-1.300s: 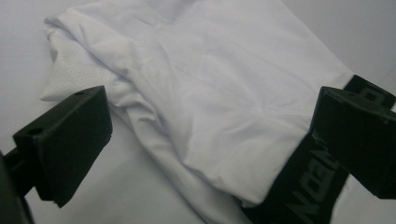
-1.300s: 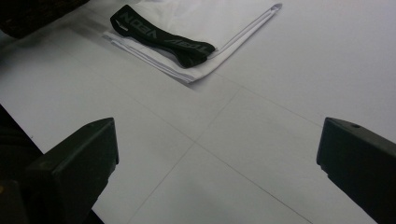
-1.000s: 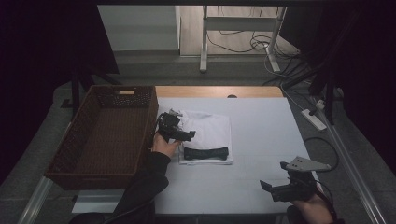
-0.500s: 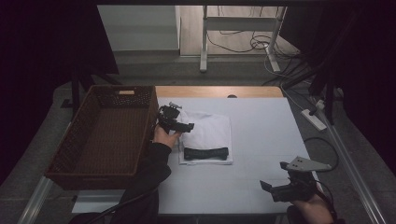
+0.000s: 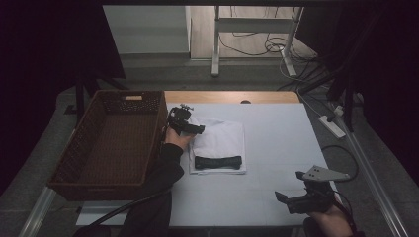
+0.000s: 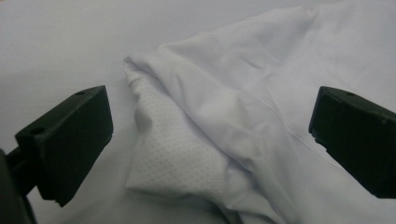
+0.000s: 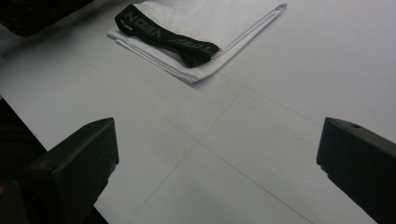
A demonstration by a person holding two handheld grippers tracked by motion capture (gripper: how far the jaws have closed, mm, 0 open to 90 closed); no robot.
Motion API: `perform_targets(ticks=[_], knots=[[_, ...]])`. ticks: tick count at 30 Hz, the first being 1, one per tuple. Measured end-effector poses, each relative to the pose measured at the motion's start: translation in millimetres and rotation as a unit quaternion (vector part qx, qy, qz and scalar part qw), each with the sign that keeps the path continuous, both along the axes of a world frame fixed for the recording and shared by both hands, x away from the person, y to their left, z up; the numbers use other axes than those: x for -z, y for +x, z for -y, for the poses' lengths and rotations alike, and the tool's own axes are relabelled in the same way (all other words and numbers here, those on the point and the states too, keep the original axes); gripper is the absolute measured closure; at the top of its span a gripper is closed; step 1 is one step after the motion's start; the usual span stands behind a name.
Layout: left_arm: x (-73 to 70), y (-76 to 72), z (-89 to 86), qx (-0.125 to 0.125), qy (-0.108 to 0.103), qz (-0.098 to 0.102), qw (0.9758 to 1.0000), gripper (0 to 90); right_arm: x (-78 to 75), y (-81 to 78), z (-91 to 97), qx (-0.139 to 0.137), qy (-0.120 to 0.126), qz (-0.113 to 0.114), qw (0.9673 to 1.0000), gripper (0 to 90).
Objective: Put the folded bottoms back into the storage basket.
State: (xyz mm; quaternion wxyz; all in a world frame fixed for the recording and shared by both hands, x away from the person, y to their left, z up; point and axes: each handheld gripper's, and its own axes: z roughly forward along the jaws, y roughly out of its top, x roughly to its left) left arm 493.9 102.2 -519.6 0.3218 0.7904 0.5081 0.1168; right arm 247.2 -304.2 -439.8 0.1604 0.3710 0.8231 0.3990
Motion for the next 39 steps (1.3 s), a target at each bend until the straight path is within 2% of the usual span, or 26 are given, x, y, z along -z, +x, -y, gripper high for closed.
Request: perform_targets(ticks=[7, 10, 12, 15, 20, 24, 29, 30, 34, 39], knots=[[7.3, 4.4, -3.2, -0.016, 0.005, -0.005, 0.9999, 3.8, -0.1, 0.1, 0.4, 0.000, 0.000, -0.001, 1.0000, 0.0], [11.1, 5.6, -6.4, -0.022, 0.015, -0.011, 0.9996, 5.8, 0.1, 0.2, 0.1, -0.001, 0.001, -0.002, 1.0000, 0.0], [13.8, 6.4, -7.7, -0.019, 0.007, -0.018, 0.9996, 9.2, 0.2, 0.2, -0.1, -0.001, -0.001, -0.001, 1.0000, 0.0], [14.3, 5.1, -3.9, -0.015, 0.023, -0.012, 0.9995, 13.3, 0.3, 0.3, -0.3, -0.002, -0.002, -0.001, 1.0000, 0.0], [11.1, 2.5, -1.3, 0.009, 0.025, -0.008, 0.9996, 31.4, 0.2, 0.2, -0.7, -0.002, -0.004, -0.001, 1.0000, 0.0], [8.9, 0.5, 0.8, 0.018, 0.025, -0.012, 0.9995, 44.1, 0.3, 0.5, -0.7, -0.005, -0.002, -0.003, 1.0000, 0.0], [9.0, -2.3, 2.8, 0.040, -0.002, -0.019, 0.9990, 72.9, 0.0, 0.8, -1.1, -0.006, -0.006, -0.005, 1.0000, 0.0], [9.6, -2.9, 2.6, 0.041, -0.005, -0.017, 0.9990, 75.7, 0.1, 1.0, -1.3, -0.006, -0.005, -0.006, 1.0000, 0.0], [11.2, -3.4, 0.9, 0.040, -0.016, -0.016, 0.9989, 77.7, 0.1, 1.8, -2.1, -0.004, -0.007, -0.006, 1.0000, 0.0], [10.7, -4.3, 2.5, 0.042, -0.008, -0.012, 0.9990, 78.0, -1.8, 3.8, -5.9, -0.005, -0.003, -0.005, 1.0000, 0.0]])
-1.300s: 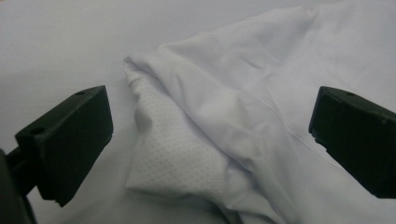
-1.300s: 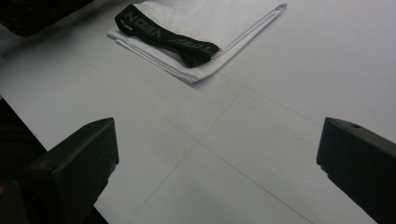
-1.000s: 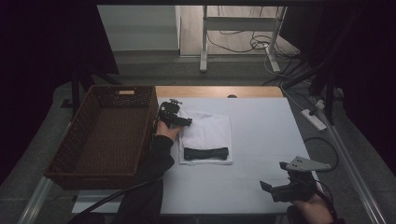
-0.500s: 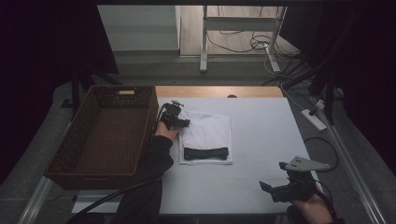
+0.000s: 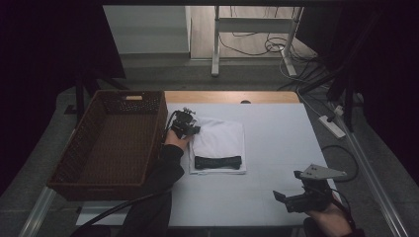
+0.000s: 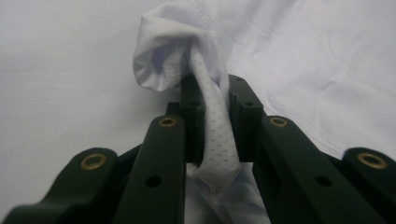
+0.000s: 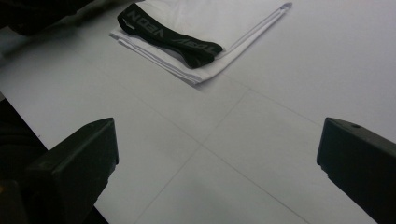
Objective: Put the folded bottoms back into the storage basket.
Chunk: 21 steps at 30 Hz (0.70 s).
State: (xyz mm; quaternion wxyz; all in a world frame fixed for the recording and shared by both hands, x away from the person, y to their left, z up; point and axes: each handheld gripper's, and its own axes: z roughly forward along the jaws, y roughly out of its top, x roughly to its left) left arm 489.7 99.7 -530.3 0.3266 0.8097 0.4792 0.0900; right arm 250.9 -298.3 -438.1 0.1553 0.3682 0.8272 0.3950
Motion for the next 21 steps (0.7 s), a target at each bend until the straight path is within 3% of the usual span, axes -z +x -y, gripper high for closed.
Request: perform_targets(ticks=[9, 21], knots=[[2.4, -3.4, 0.3, 0.000, 0.001, 0.016, 0.9999, 77.9, -1.5, 9.4, -19.2, -0.027, -0.004, -0.001, 0.9996, 0.0], [2.2, -3.3, 0.8, -0.004, -0.001, 0.013, 0.9999, 77.9, 6.5, 27.7, -50.4, -0.074, -0.024, -0.020, 0.9968, 0.0]])
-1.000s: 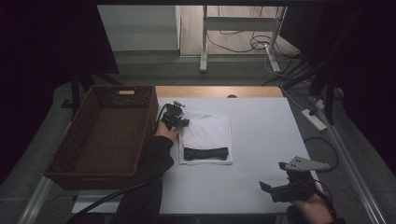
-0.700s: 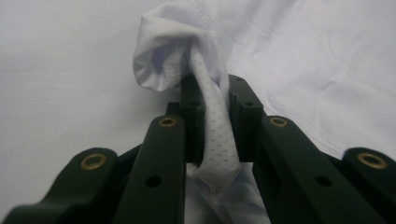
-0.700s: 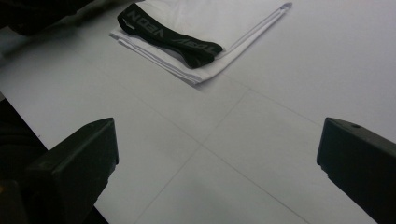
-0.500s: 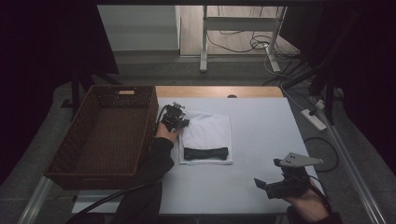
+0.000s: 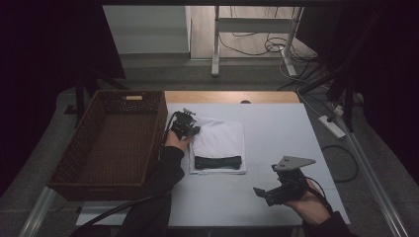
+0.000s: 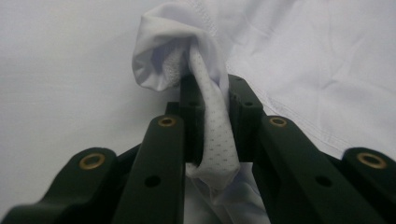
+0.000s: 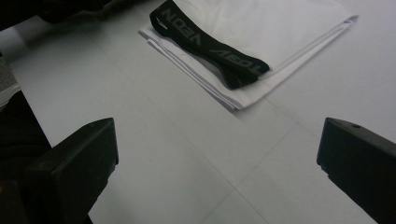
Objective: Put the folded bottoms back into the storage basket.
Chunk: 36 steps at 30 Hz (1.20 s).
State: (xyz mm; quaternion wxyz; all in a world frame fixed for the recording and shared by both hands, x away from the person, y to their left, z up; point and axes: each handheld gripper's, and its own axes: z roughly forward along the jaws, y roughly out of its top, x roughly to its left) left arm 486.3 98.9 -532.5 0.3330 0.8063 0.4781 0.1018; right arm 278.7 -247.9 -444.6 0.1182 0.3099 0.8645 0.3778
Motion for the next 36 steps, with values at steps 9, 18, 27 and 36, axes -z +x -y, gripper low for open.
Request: perform_targets(ticks=[9, 18, 27, 36], knots=[[-0.2, -0.1, 0.1, 0.000, 0.002, -0.001, 1.0000, 77.8, 6.1, 15.7, -26.7, -0.031, 0.000, -0.012, 0.9995, 0.0], [-0.1, 0.4, -0.4, 0.000, 0.000, -0.002, 1.0000, 77.7, 18.8, 31.6, -50.6, -0.055, -0.010, -0.031, 0.9980, 0.0], [-0.1, 0.7, -0.3, -0.001, -0.002, -0.003, 1.0000, 77.5, 30.9, 51.0, -75.2, -0.074, -0.033, -0.034, 0.9961, 0.0], [-0.1, 0.5, -0.2, -0.002, -0.002, -0.003, 1.0000, 77.5, 44.1, 69.2, -93.3, -0.092, -0.049, -0.037, 0.9938, 0.0]])
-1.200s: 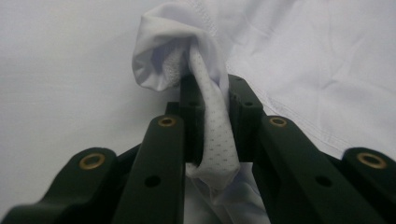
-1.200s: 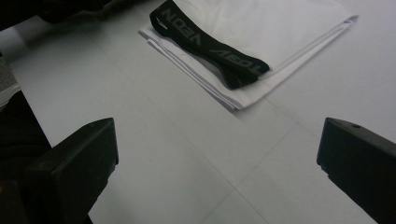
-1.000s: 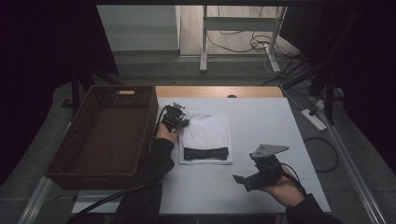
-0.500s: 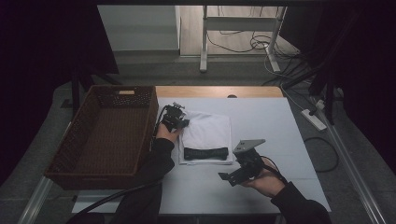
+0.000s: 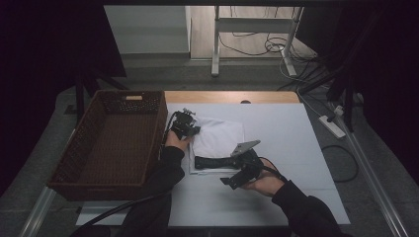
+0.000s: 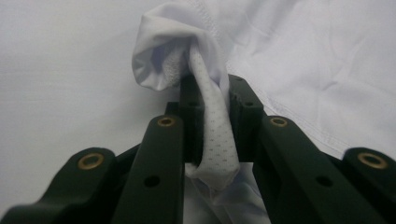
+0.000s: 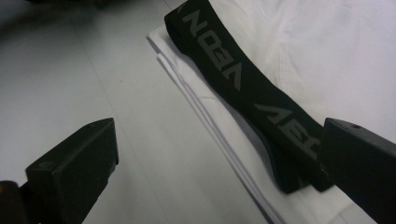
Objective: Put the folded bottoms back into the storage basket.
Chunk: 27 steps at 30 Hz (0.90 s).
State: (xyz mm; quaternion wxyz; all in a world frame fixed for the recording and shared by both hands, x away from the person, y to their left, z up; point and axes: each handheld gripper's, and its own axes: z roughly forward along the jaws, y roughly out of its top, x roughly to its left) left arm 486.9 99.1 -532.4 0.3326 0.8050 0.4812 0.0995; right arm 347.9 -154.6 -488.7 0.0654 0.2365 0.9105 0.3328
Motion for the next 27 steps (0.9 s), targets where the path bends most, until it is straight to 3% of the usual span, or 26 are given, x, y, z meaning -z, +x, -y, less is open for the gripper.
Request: perform_targets(ticks=[5, 14, 21, 25, 27], knots=[[-0.2, 0.0, 0.2, 0.001, 0.002, 0.000, 1.0000, 77.5, 6.9, 8.9, -10.3, -0.013, -0.008, 0.005, 0.9999, 0.0], [-0.2, -0.8, 0.8, -0.002, 0.004, 0.002, 1.0000, 77.1, 20.4, 23.4, -27.5, -0.038, -0.045, 0.024, 0.9980, 3.0], [0.3, -1.2, 0.4, -0.005, 0.000, 0.002, 1.0000, 76.7, 29.3, 32.1, -35.0, -0.057, -0.065, 0.022, 0.9960, 6.1], [-0.3, -1.5, 1.6, -0.006, 0.007, 0.004, 0.9999, 75.6, 31.4, 32.4, -38.3, -0.060, -0.077, 0.022, 0.9950, 7.8], [-0.9, -1.9, 2.7, -0.007, 0.014, 0.007, 0.9998, 73.9, 32.1, 31.1, -38.8, -0.069, -0.089, 0.035, 0.9930, 9.9]])
